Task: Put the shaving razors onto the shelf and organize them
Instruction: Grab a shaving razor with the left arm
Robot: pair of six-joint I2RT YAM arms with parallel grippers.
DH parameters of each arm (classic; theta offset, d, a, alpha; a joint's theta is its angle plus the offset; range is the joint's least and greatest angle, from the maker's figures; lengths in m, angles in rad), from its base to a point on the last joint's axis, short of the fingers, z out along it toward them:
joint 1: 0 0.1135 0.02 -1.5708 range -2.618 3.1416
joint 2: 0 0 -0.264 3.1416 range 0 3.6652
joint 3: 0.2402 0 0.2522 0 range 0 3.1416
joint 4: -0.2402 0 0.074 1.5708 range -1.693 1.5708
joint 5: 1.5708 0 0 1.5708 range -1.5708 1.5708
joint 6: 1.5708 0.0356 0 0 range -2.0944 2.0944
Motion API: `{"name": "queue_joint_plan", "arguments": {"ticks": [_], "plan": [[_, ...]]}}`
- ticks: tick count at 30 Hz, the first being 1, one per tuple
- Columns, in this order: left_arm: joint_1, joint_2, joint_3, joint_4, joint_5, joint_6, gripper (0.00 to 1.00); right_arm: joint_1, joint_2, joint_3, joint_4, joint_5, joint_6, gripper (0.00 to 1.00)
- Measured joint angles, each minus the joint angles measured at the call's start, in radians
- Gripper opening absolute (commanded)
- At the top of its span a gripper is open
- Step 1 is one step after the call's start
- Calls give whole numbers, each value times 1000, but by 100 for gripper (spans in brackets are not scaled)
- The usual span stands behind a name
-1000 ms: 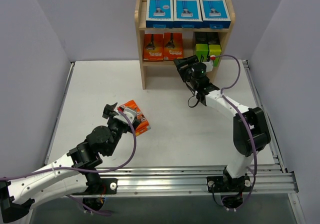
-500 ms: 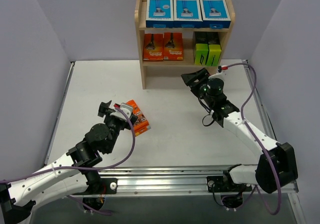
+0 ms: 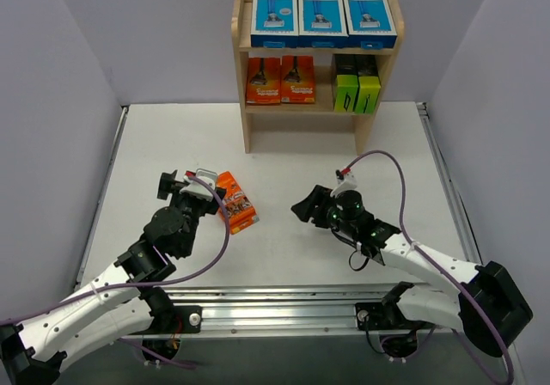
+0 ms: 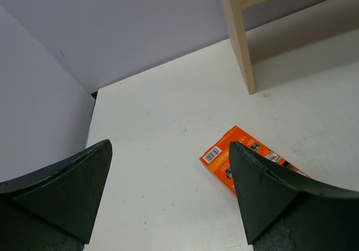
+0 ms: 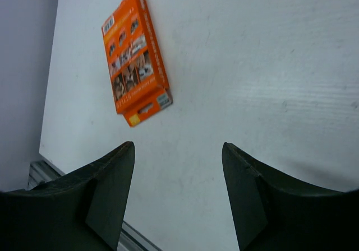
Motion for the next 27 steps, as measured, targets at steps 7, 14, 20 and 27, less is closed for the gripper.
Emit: {"name": "queue_joint_plan", "arguments": {"ticks": [7, 14, 20, 27], "plan": [[43, 21, -7, 29, -7, 0, 94, 195, 56, -69, 106, 71, 4, 59], [59, 79, -7, 29, -6, -14, 94, 238, 245, -14, 156, 121, -11, 59], [90, 150, 2, 0, 10, -88, 94, 242, 415, 102, 223, 143, -45, 57], [162, 276, 69, -94, 49, -214, 94, 242, 630, 202, 354, 107, -57, 51]]}}
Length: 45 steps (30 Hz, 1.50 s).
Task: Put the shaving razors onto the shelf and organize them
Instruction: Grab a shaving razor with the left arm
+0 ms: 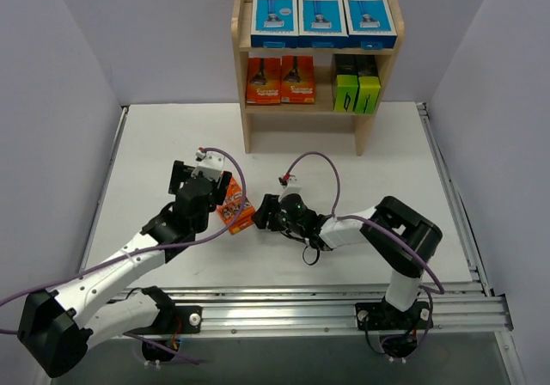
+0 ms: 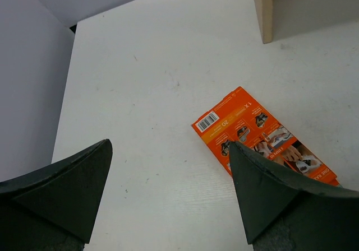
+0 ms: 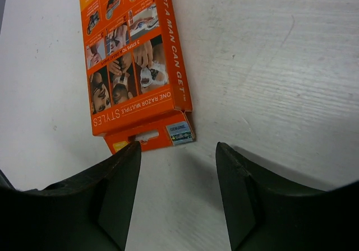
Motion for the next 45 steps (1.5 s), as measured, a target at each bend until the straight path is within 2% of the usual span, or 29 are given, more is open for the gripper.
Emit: {"name": "queue_joint_plan", "arguments": {"ticks": [5, 10, 20, 29, 31, 38, 44, 45], "plan": [[85, 128, 78, -88, 21, -100, 94, 0, 97, 18, 112, -43, 6, 50], [172, 237, 133, -183, 99, -193, 94, 0, 137, 2, 225, -53, 21, 49], [401, 463, 275, -293, 394, -399, 94, -2, 212, -64, 473, -74, 85, 44], [506, 655, 296, -305, 597, -496, 100, -1, 230, -106, 565, -75, 117, 43], [536, 687, 301, -305, 635, -516, 93, 0, 229, -106, 563, -75, 117, 43], [623, 727, 317, -281, 735, -576, 83, 3, 227, -105, 556, -73, 109, 40], [631, 741, 317, -216, 845, -620, 72, 21, 227, -97, 539, -74, 106, 37], [631, 743, 316, -203, 864, -626, 67, 23, 227, -95, 537, -76, 106, 36]]}}
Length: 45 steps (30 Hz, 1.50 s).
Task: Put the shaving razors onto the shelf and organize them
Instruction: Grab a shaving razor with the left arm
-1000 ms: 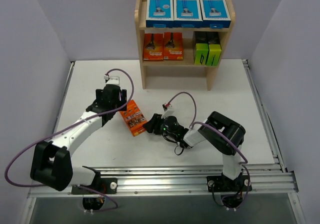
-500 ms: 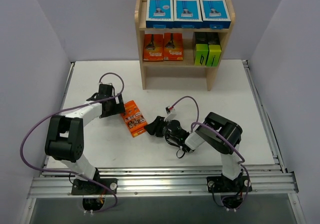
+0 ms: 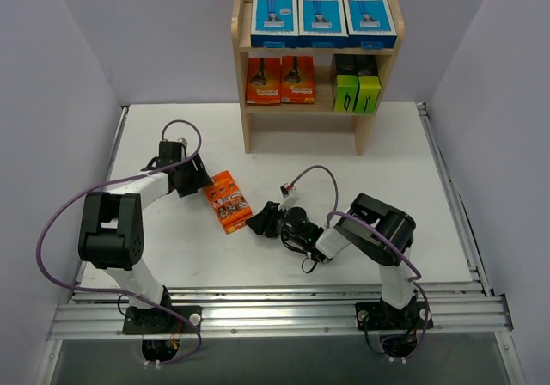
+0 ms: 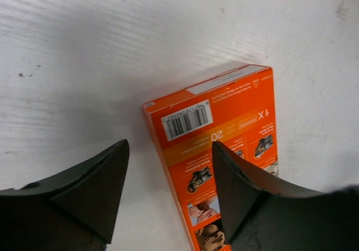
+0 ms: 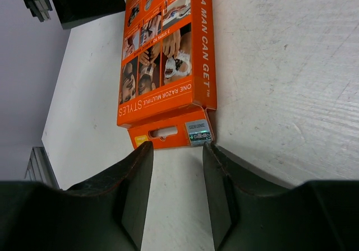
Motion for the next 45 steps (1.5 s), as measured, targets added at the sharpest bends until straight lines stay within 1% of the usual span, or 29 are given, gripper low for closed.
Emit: {"name": "queue_joint_plan", "arguments": {"ticks": [2, 3, 4, 6, 7, 9, 10, 11, 14, 17, 24, 27, 30, 32, 35, 40, 45], "plan": [[0, 8, -4, 31, 35, -13, 61, 5, 0, 2, -4, -2, 1, 36], [0, 14, -6, 41, 52, -19, 55, 8, 1, 4, -5, -2, 1, 37], [0, 22, -10, 51, 70, -27, 53, 10, 1, 6, -6, -2, 1, 36], [-2, 35, -13, 57, 92, -33, 46, 14, 3, 8, -6, -6, 3, 37], [-3, 39, -14, 61, 101, -38, 39, 16, 3, 8, -6, -7, 5, 37], [-5, 41, -14, 72, 114, -46, 33, 17, 3, 8, -6, -10, 7, 36], [-6, 41, -14, 78, 117, -46, 27, 17, 3, 8, -6, -12, 8, 36], [-9, 41, -14, 82, 118, -47, 24, 17, 3, 8, -6, -14, 9, 36], [-13, 41, -12, 93, 123, -45, 14, 17, -2, 1, -5, -16, 11, 38], [-19, 45, -5, 97, 138, -43, 5, 17, -42, -25, -34, -5, -1, 40], [-76, 56, 18, 89, 136, 2, 5, 7, -237, -73, -175, 72, -49, 41], [-113, 56, 27, 75, 125, 26, 5, -27, -298, -75, -220, 82, -64, 42], [-144, 56, 32, 66, 114, 45, 5, -84, -320, -69, -268, 85, -77, 43], [-163, 56, 39, 57, 104, 60, 5, -121, -320, -52, -327, 87, -90, 50], [-197, 58, 50, 43, 86, 79, 4, -153, -321, -25, -406, 105, -100, 54], [-263, 58, 58, 30, 76, 100, 4, -154, -322, -19, -453, 107, -97, 54], [-305, 59, 58, 29, 76, 106, 4, -145, -322, -53, -416, 95, -71, 50]]}}
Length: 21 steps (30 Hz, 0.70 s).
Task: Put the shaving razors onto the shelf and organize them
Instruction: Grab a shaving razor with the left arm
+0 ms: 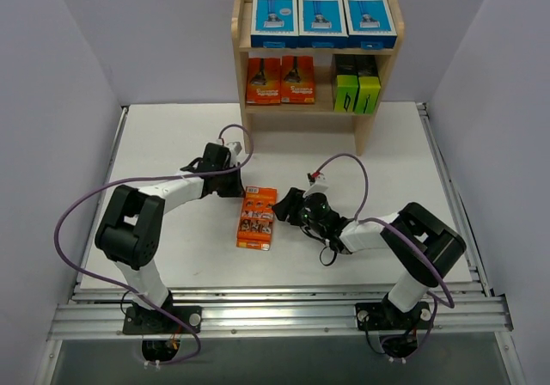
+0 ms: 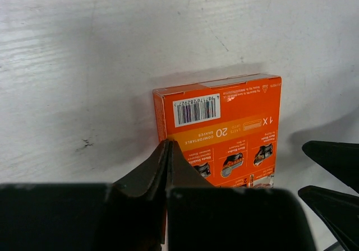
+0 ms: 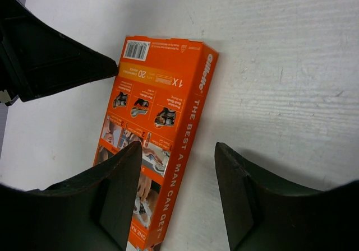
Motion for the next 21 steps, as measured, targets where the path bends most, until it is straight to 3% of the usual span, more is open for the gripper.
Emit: {"name": "queue_joint_plan", "arguments": {"ticks": [5, 6, 9, 15, 21], "plan": [[-37, 0, 2, -4, 2, 0, 5, 28, 2, -53, 67, -14, 39, 48], [-42, 0, 2, -5, 2, 0, 10, 35, 5, -58, 76, -15, 45, 48], [-44, -1, 2, -9, 0, 0, 13, 56, 23, -60, 100, -16, 61, 46], [-45, -26, 2, -47, -21, 10, 45, 76, 67, -75, 154, -15, 92, 43], [-44, -128, 2, -93, -121, 47, 47, 84, 70, -83, 156, -3, 111, 42]]}}
